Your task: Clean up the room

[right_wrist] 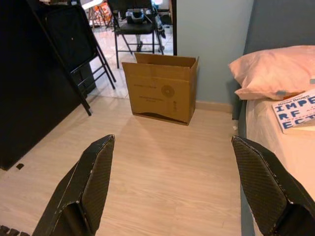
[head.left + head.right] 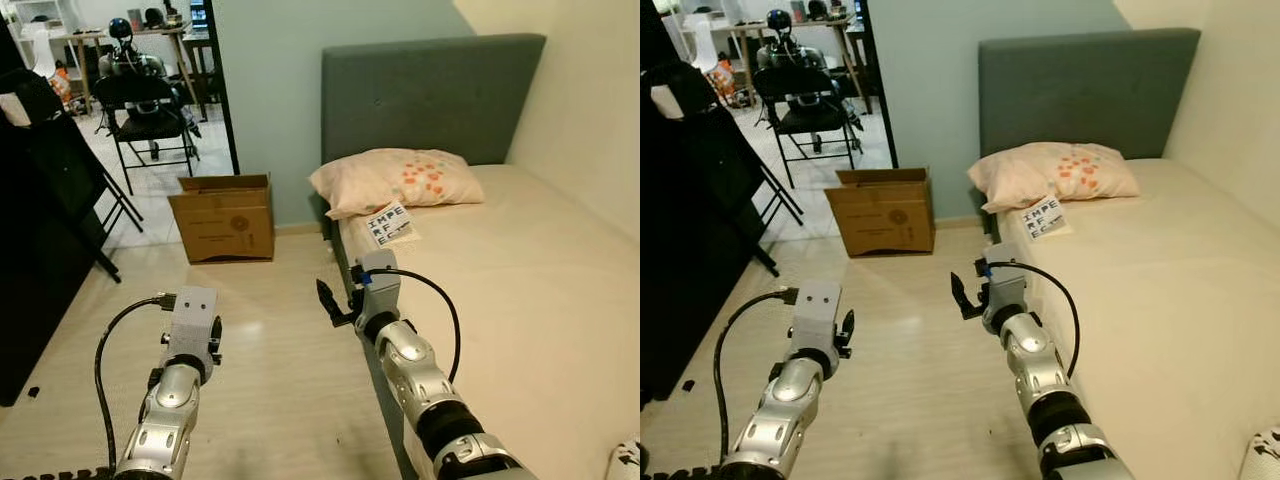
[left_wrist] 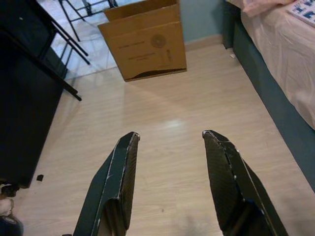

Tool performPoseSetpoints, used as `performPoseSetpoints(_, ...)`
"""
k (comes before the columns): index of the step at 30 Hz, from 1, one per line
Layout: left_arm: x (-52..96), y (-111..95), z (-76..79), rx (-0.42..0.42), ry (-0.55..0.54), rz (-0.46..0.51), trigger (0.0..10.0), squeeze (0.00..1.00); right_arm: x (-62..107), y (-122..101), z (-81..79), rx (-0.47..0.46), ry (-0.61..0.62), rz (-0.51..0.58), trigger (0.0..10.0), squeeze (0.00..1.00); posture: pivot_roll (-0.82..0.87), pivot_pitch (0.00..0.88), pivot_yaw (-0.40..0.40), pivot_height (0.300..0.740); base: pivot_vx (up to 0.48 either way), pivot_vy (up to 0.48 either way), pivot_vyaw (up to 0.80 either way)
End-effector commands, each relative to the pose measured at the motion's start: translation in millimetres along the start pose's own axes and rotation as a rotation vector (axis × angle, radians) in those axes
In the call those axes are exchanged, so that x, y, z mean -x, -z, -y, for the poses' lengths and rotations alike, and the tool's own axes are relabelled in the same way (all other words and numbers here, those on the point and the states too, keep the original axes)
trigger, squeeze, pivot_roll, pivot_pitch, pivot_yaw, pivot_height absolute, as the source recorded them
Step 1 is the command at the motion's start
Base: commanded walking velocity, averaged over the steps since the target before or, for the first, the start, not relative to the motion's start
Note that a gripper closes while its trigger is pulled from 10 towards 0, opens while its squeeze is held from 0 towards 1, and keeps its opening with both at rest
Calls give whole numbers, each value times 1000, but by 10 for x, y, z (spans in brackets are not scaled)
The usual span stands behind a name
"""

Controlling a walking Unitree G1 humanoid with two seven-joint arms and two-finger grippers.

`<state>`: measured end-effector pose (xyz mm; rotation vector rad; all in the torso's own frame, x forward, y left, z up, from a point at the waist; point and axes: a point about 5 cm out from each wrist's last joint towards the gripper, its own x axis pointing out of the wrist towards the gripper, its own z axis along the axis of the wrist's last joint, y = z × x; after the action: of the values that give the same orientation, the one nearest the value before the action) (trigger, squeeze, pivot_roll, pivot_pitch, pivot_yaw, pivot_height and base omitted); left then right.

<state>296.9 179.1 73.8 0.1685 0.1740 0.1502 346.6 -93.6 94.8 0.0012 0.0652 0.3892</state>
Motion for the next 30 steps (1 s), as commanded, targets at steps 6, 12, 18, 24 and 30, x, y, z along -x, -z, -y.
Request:
performPoseSetpoints(6, 11, 7, -1, 22, 7, 10, 10000, 0, 1, 20, 42, -38, 51, -26, 10000, 0, -26, 13, 5, 738, 0, 0, -542)
performPoseSetpoints(12, 29, -10, 19, 63, 32, 34, 10000, 0, 15, -31, 108, -63, 80, 0, 10000, 0, -30, 22, 3, 738, 0, 0, -800)
performPoseSetpoints(18, 39, -35, 17, 84, 34, 52, 10000, 0, 35, -45, 172, -61, 112, 7, 10000, 0, -36, 23, 6, 738, 0, 0, -800)
performPoseSetpoints(24, 39, -41, 37, 78, 53, 63, 10000, 0, 61, -32, 226, -43, 139, -1, 10000, 0, -45, 24, 11, 738, 0, 0, -800)
performPoseSetpoints(30, 32, -47, 39, 77, 55, 73, 10000, 0, 81, -12, 256, -52, 156, -10, 10000, 0, -46, 27, 10, 738, 0, 0, -800)
